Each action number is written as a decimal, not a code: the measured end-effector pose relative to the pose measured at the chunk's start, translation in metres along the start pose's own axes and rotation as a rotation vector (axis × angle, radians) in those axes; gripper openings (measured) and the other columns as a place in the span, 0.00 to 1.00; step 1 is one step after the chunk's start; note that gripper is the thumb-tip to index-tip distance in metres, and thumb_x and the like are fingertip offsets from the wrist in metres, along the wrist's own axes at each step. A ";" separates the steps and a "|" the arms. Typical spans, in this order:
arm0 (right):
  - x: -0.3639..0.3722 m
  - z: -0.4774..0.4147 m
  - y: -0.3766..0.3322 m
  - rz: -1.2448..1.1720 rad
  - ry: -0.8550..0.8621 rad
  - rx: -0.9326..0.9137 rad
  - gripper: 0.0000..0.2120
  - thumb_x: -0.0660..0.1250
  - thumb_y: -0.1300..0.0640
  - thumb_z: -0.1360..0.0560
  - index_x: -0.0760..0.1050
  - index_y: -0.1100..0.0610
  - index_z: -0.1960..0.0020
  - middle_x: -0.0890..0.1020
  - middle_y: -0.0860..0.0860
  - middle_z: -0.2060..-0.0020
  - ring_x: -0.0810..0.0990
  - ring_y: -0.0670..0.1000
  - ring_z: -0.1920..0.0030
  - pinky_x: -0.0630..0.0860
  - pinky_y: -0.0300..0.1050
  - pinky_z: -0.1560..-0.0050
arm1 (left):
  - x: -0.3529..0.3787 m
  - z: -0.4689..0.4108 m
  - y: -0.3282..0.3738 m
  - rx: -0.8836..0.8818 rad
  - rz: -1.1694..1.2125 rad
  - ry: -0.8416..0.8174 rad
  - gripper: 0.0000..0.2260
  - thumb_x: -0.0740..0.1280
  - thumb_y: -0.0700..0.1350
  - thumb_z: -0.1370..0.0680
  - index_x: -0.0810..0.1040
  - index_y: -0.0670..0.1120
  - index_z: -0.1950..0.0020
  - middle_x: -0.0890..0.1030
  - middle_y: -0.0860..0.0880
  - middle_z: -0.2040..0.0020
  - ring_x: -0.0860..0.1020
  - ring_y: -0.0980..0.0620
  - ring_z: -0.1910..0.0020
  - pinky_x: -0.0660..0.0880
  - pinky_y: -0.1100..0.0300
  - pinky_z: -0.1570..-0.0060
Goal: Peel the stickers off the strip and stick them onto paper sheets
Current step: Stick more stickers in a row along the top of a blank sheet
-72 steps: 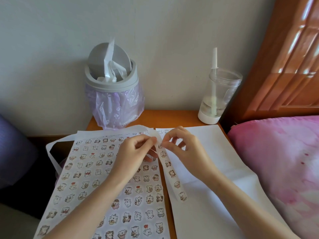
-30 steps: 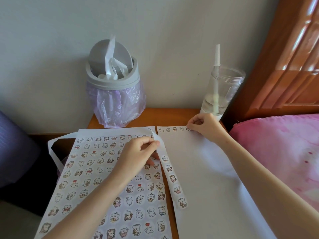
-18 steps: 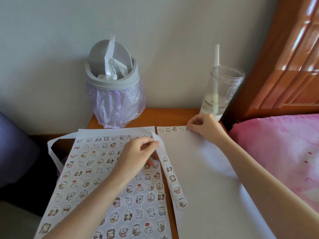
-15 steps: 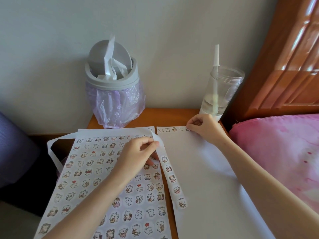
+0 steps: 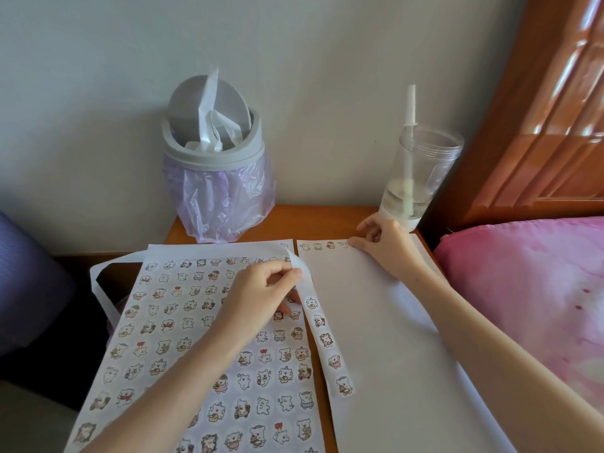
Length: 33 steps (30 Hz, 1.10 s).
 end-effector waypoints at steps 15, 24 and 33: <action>0.002 0.000 0.003 -0.001 0.026 0.002 0.04 0.68 0.60 0.26 0.74 0.52 0.54 0.74 0.47 0.66 0.70 0.43 0.66 0.71 0.46 0.58 | 0.000 0.000 0.000 -0.006 0.002 0.012 0.08 0.63 0.49 0.23 0.82 0.51 0.55 0.85 0.52 0.63 0.82 0.54 0.70 0.78 0.58 0.60; 0.005 0.067 -0.076 -0.271 -0.290 -0.095 0.06 0.68 0.51 0.26 0.76 0.53 0.53 0.83 0.48 0.62 0.79 0.42 0.67 0.70 0.29 0.70 | -0.007 -0.001 0.004 -0.004 0.239 0.156 0.08 0.64 0.48 0.22 0.82 0.47 0.53 0.85 0.50 0.63 0.82 0.51 0.69 0.79 0.62 0.64; 0.007 0.083 -0.090 -0.388 -0.295 -0.026 0.07 0.72 0.55 0.29 0.75 0.51 0.54 0.83 0.47 0.63 0.81 0.45 0.66 0.72 0.36 0.73 | -0.008 0.000 0.006 0.013 0.262 0.184 0.08 0.64 0.47 0.23 0.82 0.46 0.54 0.84 0.48 0.67 0.82 0.52 0.71 0.79 0.62 0.67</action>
Point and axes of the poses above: each hand's wrist, its own z-axis away from the middle knuckle, its own x-axis out of the palm, y = z × x, the point moved 2 cm from there along -z, towards the middle knuckle
